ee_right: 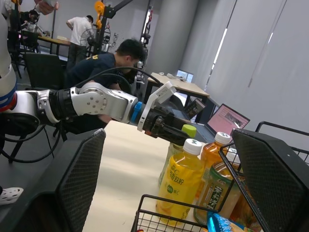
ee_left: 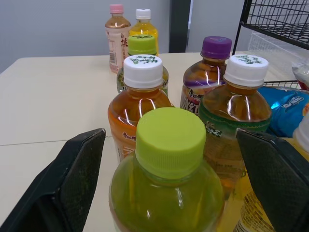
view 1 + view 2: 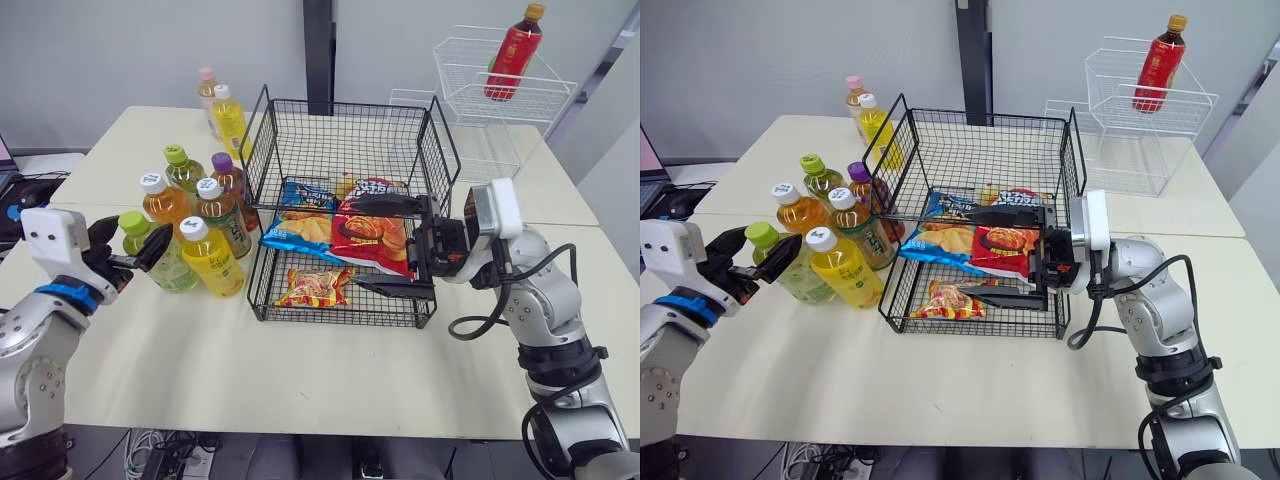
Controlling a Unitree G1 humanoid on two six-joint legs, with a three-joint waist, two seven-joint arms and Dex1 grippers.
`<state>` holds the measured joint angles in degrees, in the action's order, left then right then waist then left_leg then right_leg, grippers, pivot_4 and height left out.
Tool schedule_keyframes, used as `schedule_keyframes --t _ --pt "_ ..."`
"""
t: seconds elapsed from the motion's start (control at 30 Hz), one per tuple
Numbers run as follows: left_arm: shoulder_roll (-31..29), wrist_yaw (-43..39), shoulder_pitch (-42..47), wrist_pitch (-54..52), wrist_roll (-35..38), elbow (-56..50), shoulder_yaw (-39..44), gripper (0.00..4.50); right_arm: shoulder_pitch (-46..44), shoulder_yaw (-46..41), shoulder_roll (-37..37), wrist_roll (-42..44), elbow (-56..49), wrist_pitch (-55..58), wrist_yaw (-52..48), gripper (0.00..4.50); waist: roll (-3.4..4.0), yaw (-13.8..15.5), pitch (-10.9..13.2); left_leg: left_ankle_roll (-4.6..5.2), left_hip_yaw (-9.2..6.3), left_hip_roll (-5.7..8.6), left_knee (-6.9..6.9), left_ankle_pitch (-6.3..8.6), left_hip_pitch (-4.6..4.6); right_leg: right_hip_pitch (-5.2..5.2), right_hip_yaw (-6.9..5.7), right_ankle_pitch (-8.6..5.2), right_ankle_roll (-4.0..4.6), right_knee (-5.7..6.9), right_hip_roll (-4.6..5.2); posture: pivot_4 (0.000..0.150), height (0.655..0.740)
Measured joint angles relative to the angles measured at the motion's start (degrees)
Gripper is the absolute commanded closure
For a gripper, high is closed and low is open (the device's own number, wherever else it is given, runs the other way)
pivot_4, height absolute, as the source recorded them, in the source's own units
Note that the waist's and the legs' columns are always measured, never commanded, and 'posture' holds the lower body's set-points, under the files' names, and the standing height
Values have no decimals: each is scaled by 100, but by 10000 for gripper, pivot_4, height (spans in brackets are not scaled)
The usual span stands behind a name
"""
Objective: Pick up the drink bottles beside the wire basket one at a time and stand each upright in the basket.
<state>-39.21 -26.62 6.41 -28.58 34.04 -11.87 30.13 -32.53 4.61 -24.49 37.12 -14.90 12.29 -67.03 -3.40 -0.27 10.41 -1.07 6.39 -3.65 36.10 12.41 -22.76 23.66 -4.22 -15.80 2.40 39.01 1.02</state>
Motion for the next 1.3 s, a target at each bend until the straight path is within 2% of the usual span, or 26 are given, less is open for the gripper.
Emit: schedule_keyframes --t 0.13,0.27,0.43,0.5,0.87,1.0,1.2,1.3 --pt "0 -50 75 44 -65 97 -63 121 4 -2 -11 0 -37 0 48 0 0 -2 0 0 0 0 0 0 0 0 0 0 0 0 0 1500 7400" --pt "0 -115 80 45 -66 111 -63 11346 17 -2 -20 0 -44 0 75 0 0 -2 0 0 0 0 0 0 0 0 0 0 0 0 0 1500 7400" --pt "-4 -153 112 118 -99 115 -54 28053 23 -2 -39 1 -44 9 84 0 0 6 0 0 0 1 0 0 2 -2 0 0 0 0 0 1500 7400" --pt "-18 -156 119 158 -149 169 -45 31242 23 -2 -41 1 -44 19 83 0 1 9 0 0 0 1 0 0 2 -2 0 0 0 0 1 1500 7400" --pt "-174 -331 -27 -169 143 80 221 31239 23 -2 -50 2 -43 59 66 0 2 0 1 0 -1 -1 0 0 2 -3 -1 0 0 -1 1 1500 7400" --pt "-770 -633 -226 -819 588 -219 623 31239 46 -2 -19 4 -46 60 95 0 -6 -2 5 0 -5 -1 0 0 -14 11 -5 0 0 -2 1 1500 7400" --pt "-1977 -1256 -559 -2044 1451 -715 1908 31239 306 -27 28 10 -338 125 434 0 -6 -1 11 0 -2 2 -1 1 -14 12 -4 -1 -1 -4 5 1500 7400" --pt "-2481 -1585 -539 -2644 1784 -659 2264 31239 489 -126 36 6 -534 155 730 0 -9 2 13 -3 -9 -1 -1 -1 -15 16 -11 -2 0 -2 3 1500 7400"
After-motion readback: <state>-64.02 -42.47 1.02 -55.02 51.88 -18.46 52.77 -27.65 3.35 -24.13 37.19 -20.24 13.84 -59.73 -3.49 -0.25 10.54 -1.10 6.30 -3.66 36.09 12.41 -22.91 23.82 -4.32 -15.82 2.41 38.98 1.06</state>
